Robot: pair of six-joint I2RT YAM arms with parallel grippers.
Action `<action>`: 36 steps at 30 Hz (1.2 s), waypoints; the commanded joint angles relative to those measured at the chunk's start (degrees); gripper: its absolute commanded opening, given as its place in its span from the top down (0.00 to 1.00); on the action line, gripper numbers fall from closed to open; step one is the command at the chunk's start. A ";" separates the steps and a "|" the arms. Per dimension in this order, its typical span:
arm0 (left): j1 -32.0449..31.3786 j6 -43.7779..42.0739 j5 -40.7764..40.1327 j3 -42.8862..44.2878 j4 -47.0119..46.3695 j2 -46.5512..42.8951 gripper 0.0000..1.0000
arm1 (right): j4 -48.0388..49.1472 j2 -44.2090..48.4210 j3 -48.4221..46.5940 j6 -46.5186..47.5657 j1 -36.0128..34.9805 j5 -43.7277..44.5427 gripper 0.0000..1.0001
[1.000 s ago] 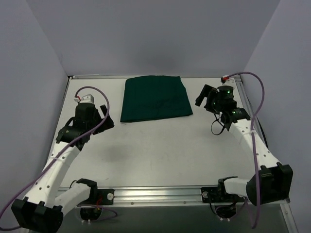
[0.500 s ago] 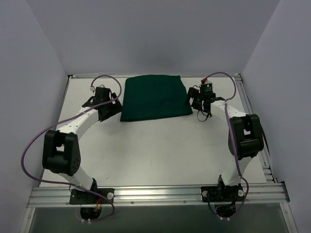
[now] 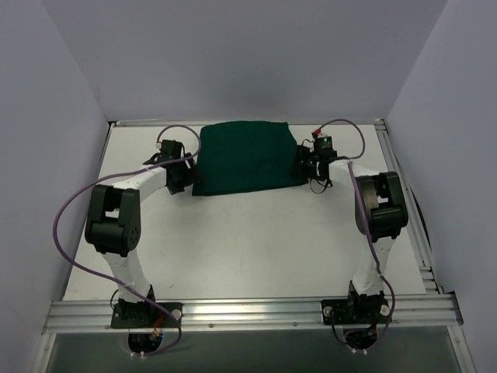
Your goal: Open and lay out the surgical kit
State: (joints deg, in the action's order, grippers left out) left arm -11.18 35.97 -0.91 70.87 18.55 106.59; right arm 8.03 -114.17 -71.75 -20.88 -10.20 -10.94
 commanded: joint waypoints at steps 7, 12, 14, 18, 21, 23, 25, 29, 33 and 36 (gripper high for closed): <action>0.37 -1.95 5.30 3.13 -4.83 6.26 0.35 | 1.02 -1.32 0.64 1.55 -0.35 -1.63 0.50; 0.28 -1.69 6.71 1.11 -6.50 6.18 0.63 | 1.55 -1.49 1.87 1.90 -0.26 -2.94 0.78; 0.11 -1.60 7.23 0.50 -7.12 5.65 0.75 | 1.81 -1.23 2.66 1.81 -0.26 -3.30 0.90; -0.16 -1.51 8.02 -0.73 -7.21 5.13 0.98 | 1.55 0.43 4.24 1.29 -0.17 -2.60 1.00; -0.68 -1.34 8.29 -1.52 -7.12 4.25 0.98 | 0.85 1.75 6.17 0.76 0.44 -1.46 1.00; -1.12 -1.07 8.20 -2.75 -6.95 3.11 0.98 | 0.23 3.42 7.49 0.23 0.97 -1.10 1.00; -1.65 -0.81 8.11 -4.33 -6.77 1.53 0.98 | -0.56 5.70 9.95 -0.82 1.75 -0.66 1.00; -3.06 0.50 7.76 -7.76 -6.68 -1.46 0.98 | -2.58 10.62 14.78 -2.93 2.11 1.53 1.00; -5.69 2.00 6.01 -12.50 -6.94 -4.98 0.98 | -3.81 16.15 19.97 -4.69 2.64 2.94 1.00; -6.83 3.23 5.13 -15.49 -5.98 -6.91 0.98 | -4.16 19.49 24.01 -5.74 2.64 3.20 1.00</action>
State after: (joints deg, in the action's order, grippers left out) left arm -16.95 37.65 5.89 57.80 10.02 102.28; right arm 8.78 -98.63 -50.41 -24.80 -8.12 -10.76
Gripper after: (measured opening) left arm 0.046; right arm 0.052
